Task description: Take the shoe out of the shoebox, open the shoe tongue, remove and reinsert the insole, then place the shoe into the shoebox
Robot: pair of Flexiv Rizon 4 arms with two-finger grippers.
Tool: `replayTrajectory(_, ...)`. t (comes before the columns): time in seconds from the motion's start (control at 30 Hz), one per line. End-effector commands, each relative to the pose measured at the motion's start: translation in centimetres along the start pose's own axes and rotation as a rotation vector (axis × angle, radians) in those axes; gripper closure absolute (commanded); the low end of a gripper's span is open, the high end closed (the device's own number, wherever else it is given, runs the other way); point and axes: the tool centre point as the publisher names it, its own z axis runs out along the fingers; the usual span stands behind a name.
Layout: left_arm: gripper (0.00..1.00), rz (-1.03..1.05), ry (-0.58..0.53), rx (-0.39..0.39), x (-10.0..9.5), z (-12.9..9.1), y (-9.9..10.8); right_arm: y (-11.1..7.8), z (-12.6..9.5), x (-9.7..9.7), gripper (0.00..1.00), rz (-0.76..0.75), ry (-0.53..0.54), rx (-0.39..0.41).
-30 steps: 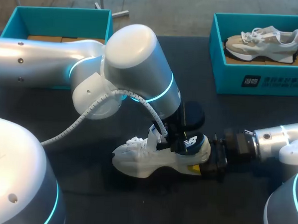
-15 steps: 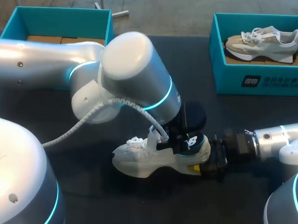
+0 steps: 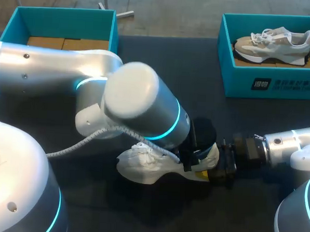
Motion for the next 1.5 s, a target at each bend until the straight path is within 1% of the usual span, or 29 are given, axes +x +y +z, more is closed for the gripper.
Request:
replayTrajectory(0.03,0.59,-0.015,-0.092,-0.005,1.3,0.8,-0.9,-0.1,0.2,0.2,1.00,0.000,-0.001,0.004)
replayTrajectory(0.3,0.59,-0.049,-0.201,-0.001,1.4,1.3,-1.4,-0.1,0.2,0.2,1.00,0.000,-0.001,0.004)
replayTrajectory(0.47,0.60,-0.068,-0.210,-0.017,1.1,1.6,-1.6,-0.1,0.2,0.2,1.00,0.000,-0.001,0.004)
replayTrajectory(0.6,0.61,-0.091,-0.201,-0.044,0.7,1.3,-1.9,-0.1,0.2,0.2,1.00,0.000,-0.001,0.004)
replayTrajectory(0.83,0.63,-0.106,-0.214,-0.066,0.7,1.0,-1.7,-0.1,0.2,0.2,1.00,0.000,-0.001,0.004)
replayTrajectory(0.9,0.64,-0.127,-0.248,-0.073,0.6,0.9,-1.6,-0.1,0.2,0.2,1.00,0.000,-0.001,0.004)
replayTrajectory(1.03,0.66,-0.151,-0.280,-0.075,0.5,0.8,-1.4,-0.1,0.2,0.2,1.00,0.000,-0.001,0.004)
replayTrajectory(1.13,0.64,-0.167,-0.287,-0.073,0.4,0.9,-1.1,-0.1,0.2,0.2,1.00,0.000,-0.001,0.004)
replayTrajectory(1.27,0.64,-0.177,-0.293,-0.073,0.3,1.1,-0.9,-0.1,0.2,0.2,1.00,0.000,-0.001,0.004)
replayTrajectory(1.5,0.64,-0.187,-0.355,-0.057,0.3,1.1,-0.7,-0.1,0.2,0.2,1.00,0.000,-0.001,0.004)
